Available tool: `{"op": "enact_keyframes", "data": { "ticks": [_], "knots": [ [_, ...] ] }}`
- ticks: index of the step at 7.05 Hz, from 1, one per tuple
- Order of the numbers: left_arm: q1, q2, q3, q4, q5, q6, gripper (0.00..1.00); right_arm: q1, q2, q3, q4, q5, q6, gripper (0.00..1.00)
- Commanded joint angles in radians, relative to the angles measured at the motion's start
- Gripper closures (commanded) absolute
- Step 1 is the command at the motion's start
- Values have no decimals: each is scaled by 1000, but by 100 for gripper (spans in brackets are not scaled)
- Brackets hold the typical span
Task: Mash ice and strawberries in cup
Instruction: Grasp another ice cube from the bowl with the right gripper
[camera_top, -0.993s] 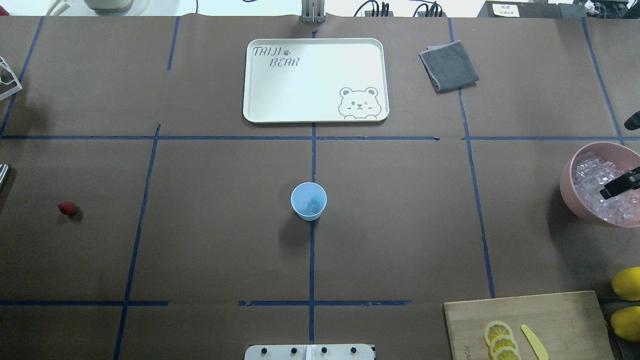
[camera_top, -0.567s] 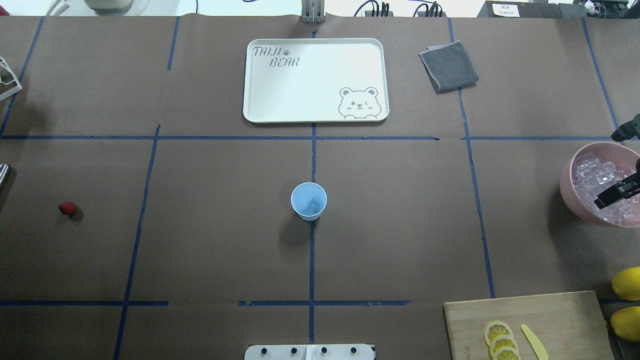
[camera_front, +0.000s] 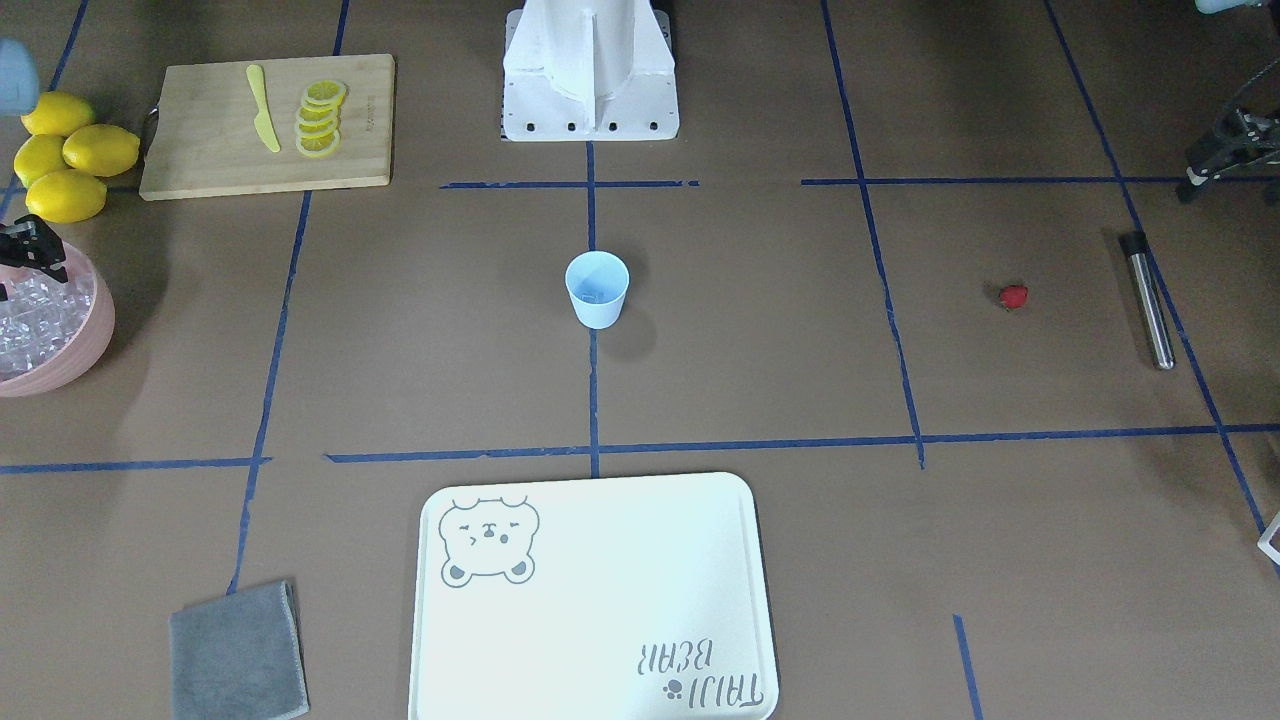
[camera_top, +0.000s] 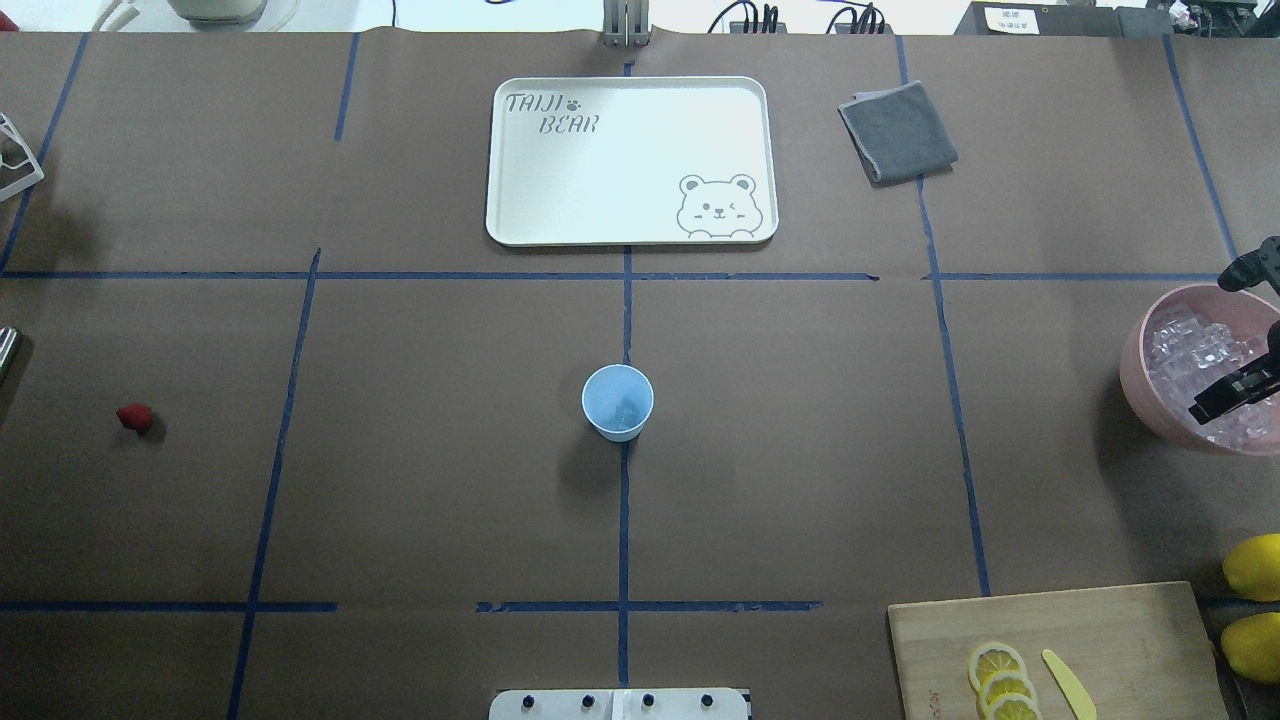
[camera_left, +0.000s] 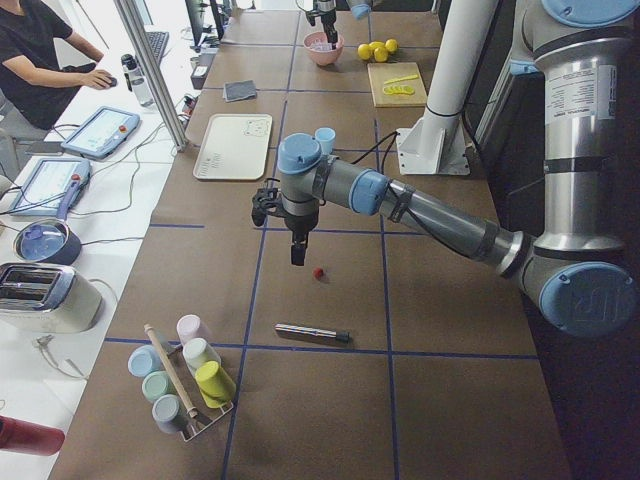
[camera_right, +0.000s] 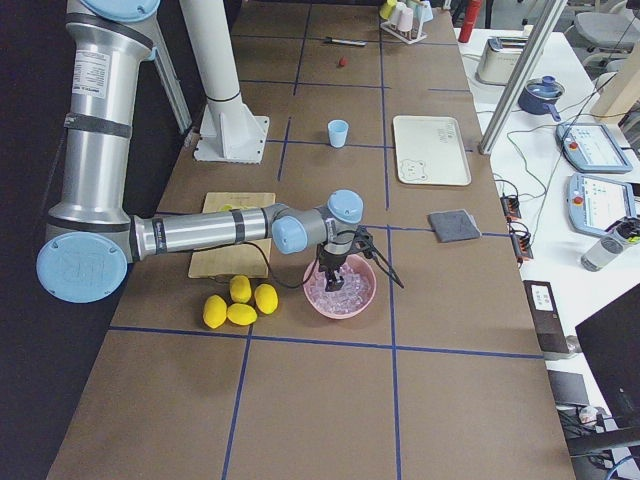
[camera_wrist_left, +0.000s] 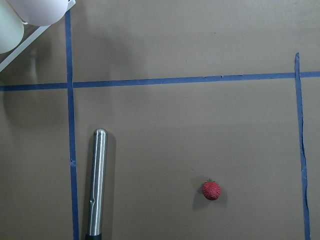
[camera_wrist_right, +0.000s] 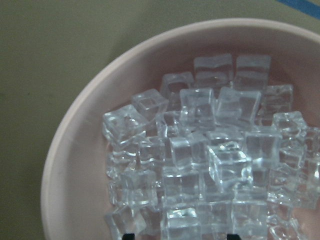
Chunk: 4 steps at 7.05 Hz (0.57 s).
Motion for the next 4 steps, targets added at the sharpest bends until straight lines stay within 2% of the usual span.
{"op": "enact_keyframes", "data": {
  "ticks": [1, 3, 4],
  "knots": [
    [0, 1, 0, 0, 0, 0, 0, 0, 0, -4, 0, 2, 1, 34],
    [0, 1, 0, 0, 0, 2, 0, 0, 8, -6, 0, 2, 0, 42],
    [0, 1, 1, 2, 0, 2, 0, 0, 9, -7, 0, 4, 0, 58]
  ]
}}
